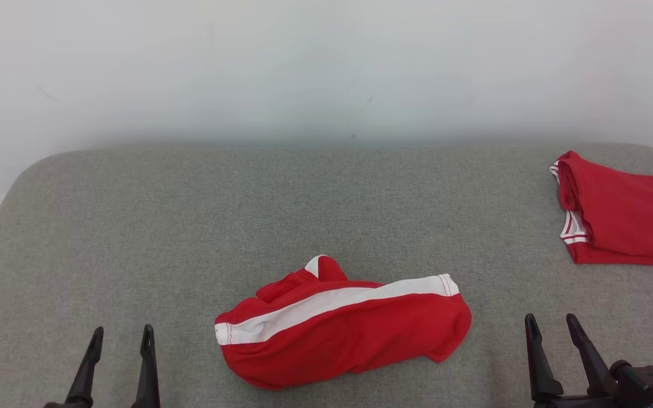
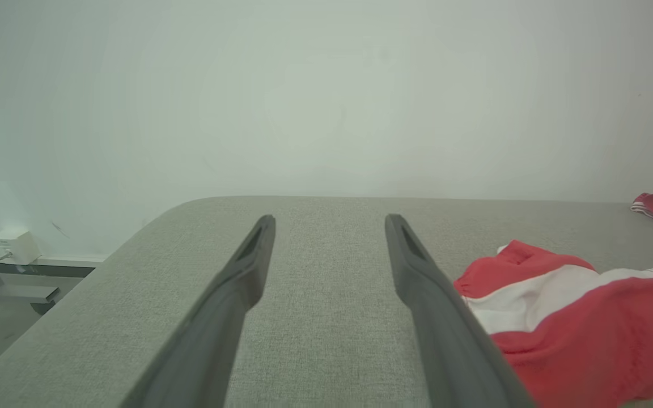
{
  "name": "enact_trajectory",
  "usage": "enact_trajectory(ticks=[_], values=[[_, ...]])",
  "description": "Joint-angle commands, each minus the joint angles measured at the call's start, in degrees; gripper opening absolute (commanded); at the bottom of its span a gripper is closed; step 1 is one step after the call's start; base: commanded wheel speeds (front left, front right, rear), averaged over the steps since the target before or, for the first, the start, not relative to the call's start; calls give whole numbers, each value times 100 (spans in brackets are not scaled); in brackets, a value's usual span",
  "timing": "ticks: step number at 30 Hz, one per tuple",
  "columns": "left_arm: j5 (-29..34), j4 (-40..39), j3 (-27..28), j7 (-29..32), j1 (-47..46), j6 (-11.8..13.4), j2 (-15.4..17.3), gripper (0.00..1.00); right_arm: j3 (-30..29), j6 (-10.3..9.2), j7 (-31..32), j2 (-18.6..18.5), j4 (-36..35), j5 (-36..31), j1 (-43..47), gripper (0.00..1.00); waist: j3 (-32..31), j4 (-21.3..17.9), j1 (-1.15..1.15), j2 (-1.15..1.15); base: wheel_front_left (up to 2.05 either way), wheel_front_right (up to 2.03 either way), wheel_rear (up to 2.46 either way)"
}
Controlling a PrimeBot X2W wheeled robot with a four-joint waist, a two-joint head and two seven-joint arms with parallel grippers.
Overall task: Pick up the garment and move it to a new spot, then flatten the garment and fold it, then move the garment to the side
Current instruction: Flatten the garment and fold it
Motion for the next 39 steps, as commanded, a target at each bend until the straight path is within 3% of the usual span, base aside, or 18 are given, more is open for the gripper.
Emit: enact_trajectory(ticks=[1,11,27,31,39], values=[[44,-16,22,-16,93,-52,-34,100,9,-18,-15,-31,-19,17,54,100,-9,5,1,0,0,0,0],[141,92,94,-16,227,-379,-133,100,17,-18,41,-21,-26,37,146,100,-73,10,1,0,0,0,0],[138,293,-11,-16,202,-544,-204,100,28,-18,88,-61,8,83,162,100,-101,55,1,0,0,0,0],[-9,453,-234,-16,55,-581,-127,100,118,-18,95,-110,53,96,95,100,-82,87,1,0,0,0,0],[-562,921,-1351,-17,-461,-567,355,100,426,-18,204,-363,286,63,-300,100,11,122,1,0,0,0,0]])
